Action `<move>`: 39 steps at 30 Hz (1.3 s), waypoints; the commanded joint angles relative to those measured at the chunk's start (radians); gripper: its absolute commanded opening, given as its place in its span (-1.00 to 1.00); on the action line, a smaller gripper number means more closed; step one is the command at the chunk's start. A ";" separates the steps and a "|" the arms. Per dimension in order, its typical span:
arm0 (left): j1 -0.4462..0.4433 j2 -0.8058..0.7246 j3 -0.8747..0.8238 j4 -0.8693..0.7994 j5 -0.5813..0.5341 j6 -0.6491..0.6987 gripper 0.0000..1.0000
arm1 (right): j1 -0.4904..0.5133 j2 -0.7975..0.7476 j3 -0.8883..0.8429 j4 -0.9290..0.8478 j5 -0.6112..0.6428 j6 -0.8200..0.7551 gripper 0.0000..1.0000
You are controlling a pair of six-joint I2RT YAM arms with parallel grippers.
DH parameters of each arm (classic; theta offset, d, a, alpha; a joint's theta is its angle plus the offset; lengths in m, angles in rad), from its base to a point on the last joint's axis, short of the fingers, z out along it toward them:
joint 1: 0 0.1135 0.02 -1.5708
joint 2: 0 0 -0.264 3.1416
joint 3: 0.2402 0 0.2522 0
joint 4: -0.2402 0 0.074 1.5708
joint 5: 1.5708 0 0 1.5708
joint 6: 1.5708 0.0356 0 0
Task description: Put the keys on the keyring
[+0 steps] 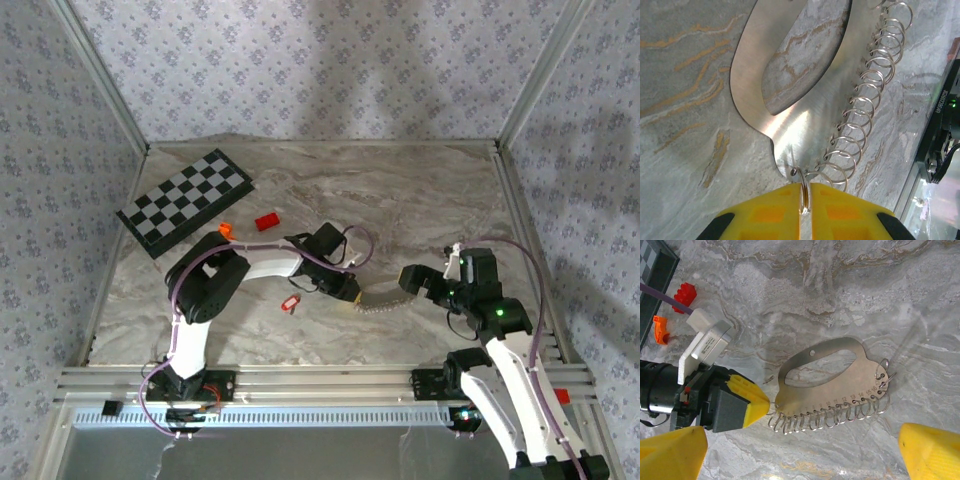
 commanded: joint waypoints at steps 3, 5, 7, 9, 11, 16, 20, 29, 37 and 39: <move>-0.007 0.027 0.032 -0.033 0.031 0.017 -0.76 | -0.017 -0.008 0.016 -0.009 -0.029 -0.007 0.99; -0.005 0.026 0.031 -0.033 0.029 0.017 -0.76 | -0.019 -0.008 0.018 -0.009 -0.033 -0.008 0.99; -0.006 0.022 0.029 -0.031 0.029 0.017 -0.78 | -0.020 -0.008 0.018 -0.009 -0.034 -0.009 0.99; -0.005 0.020 0.026 -0.029 0.027 0.017 -0.79 | -0.022 -0.010 0.017 -0.011 -0.036 -0.013 0.99; -0.005 0.015 0.024 -0.028 0.026 0.017 -0.81 | -0.021 -0.014 0.017 -0.015 -0.036 -0.016 0.99; -0.008 -0.015 0.007 -0.015 0.018 0.018 -0.88 | -0.022 -0.029 0.011 -0.013 -0.034 -0.014 0.99; -0.013 -0.075 -0.019 -0.002 -0.010 0.040 -0.99 | -0.022 -0.042 0.013 0.002 -0.049 -0.016 0.99; -0.067 -0.276 -0.012 -0.081 -0.195 0.205 -1.00 | -0.004 -0.148 0.022 0.193 -0.208 0.003 0.99; -0.118 -0.502 -0.049 0.008 -0.365 0.350 -1.00 | 0.064 -0.267 0.020 0.389 -0.271 0.036 0.99; -0.124 -0.559 -0.077 0.066 -0.399 0.372 -1.00 | 0.085 -0.278 0.022 0.425 -0.283 0.036 0.99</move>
